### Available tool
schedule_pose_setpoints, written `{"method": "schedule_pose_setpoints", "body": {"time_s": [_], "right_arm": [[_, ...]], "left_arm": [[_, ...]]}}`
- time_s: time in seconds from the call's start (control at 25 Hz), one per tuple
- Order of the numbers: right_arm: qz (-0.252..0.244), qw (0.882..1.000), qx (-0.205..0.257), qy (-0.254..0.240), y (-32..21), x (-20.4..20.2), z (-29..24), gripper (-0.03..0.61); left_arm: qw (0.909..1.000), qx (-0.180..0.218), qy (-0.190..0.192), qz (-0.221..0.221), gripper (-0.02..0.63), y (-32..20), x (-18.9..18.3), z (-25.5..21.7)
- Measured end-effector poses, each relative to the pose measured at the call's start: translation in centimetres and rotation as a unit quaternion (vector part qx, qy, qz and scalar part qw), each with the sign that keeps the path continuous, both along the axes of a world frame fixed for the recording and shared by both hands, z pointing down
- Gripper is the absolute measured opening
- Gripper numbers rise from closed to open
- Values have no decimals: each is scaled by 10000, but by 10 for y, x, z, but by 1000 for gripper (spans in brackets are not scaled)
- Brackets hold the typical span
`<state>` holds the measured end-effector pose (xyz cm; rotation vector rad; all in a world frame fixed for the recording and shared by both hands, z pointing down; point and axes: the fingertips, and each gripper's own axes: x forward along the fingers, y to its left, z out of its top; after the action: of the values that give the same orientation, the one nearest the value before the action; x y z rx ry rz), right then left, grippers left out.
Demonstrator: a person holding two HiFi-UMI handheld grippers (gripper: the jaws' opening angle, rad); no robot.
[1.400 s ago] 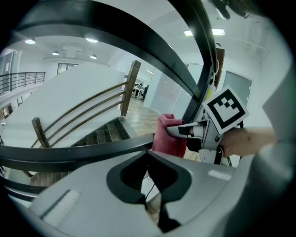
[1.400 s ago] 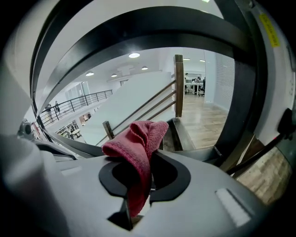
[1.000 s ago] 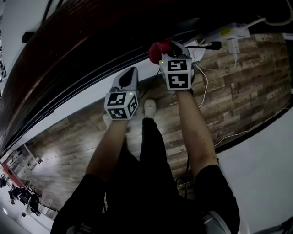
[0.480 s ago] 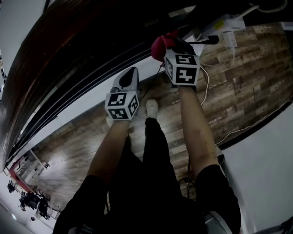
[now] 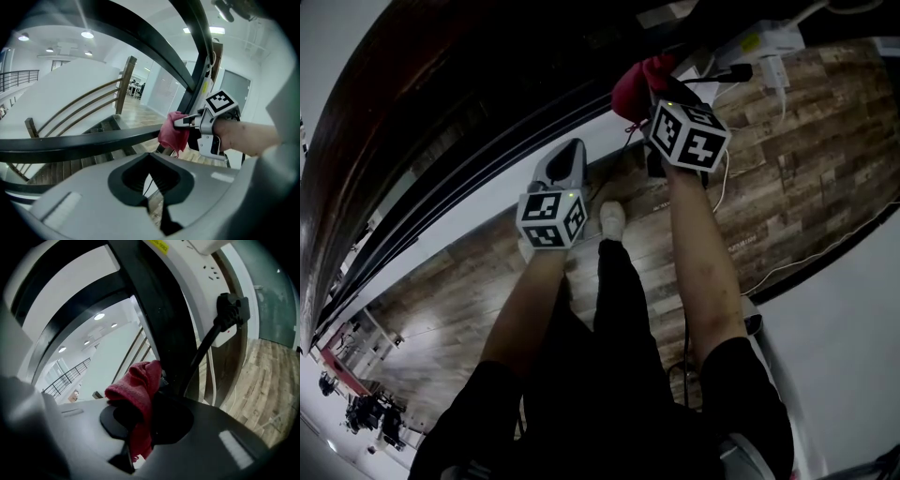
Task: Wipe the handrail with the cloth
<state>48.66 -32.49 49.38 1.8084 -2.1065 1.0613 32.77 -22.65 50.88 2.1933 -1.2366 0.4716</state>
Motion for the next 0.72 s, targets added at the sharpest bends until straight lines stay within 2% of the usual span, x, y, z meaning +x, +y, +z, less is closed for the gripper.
{"method": "schedule_pose_setpoints", "body": {"time_s": [0.12, 0.28, 0.4, 0.56, 0.72], "right_arm": [[187, 9998, 34, -5, 1, 8, 2, 54], [491, 9983, -57, 307, 10, 22, 14, 51], [741, 9970, 63, 193, 29, 21, 21, 48], [625, 9969, 442, 176, 74, -16, 21, 48], [58, 9980, 627, 41, 130, -93, 18, 48]], "left_arm": [[10000, 26, -31, -7, 0, 2, -6, 0], [9999, 90, -61, -56, -2, 6, -21, 0], [9998, 149, -30, -153, -1, 12, -40, 0], [9993, 261, 126, -254, -2, 30, -78, -3], [9987, 350, 228, -274, 0, 65, -127, -9]]}}
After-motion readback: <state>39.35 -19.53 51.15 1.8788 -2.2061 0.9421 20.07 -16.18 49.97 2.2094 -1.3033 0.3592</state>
